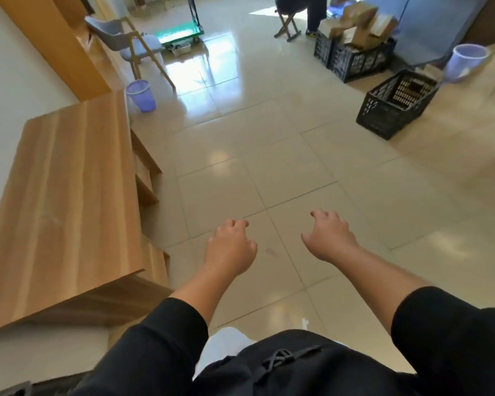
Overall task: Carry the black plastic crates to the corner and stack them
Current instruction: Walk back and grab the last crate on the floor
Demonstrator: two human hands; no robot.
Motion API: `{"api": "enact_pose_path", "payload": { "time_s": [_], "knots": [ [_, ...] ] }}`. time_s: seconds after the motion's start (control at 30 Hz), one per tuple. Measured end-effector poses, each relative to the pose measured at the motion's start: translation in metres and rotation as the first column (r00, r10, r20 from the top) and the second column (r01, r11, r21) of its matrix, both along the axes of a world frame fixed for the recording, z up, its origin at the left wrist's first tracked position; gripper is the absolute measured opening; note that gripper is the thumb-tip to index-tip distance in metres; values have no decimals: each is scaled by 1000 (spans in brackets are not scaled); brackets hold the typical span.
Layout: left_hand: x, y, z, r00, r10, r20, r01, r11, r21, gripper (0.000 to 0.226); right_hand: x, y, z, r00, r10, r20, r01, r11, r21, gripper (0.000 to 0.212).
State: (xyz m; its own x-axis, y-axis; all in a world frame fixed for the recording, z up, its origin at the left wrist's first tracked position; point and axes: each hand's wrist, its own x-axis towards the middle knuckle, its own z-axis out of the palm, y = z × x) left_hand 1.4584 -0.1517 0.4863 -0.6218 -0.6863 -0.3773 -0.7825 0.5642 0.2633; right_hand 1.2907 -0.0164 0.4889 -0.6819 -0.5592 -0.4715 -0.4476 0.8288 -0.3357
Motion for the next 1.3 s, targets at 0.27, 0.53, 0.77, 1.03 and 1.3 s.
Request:
{"api": "enact_pose_path", "payload": {
  "time_s": [0.27,0.53,0.77,1.03,1.3],
  "knots": [
    [-139,-31,-13,977,-210,27,209,977,43,56,-107,2,-19,971,-236,40,235,971,34,63],
    [-288,-127,-19,942,-336,-7,336,939,75,55,-242,-67,-20,908,-419,15,417,906,73,60],
    [-422,-198,-20,889,-457,-24,457,884,102,57,-339,-110,-19,808,-589,27,588,808,49,60],
    [-594,-198,-28,789,-614,6,612,787,78,57,-480,-101,-32,731,-682,25,681,731,45,58],
    [-761,-176,-15,774,-628,78,627,778,43,56,-658,-78,-24,789,-614,11,611,788,77,58]
  ]
}}
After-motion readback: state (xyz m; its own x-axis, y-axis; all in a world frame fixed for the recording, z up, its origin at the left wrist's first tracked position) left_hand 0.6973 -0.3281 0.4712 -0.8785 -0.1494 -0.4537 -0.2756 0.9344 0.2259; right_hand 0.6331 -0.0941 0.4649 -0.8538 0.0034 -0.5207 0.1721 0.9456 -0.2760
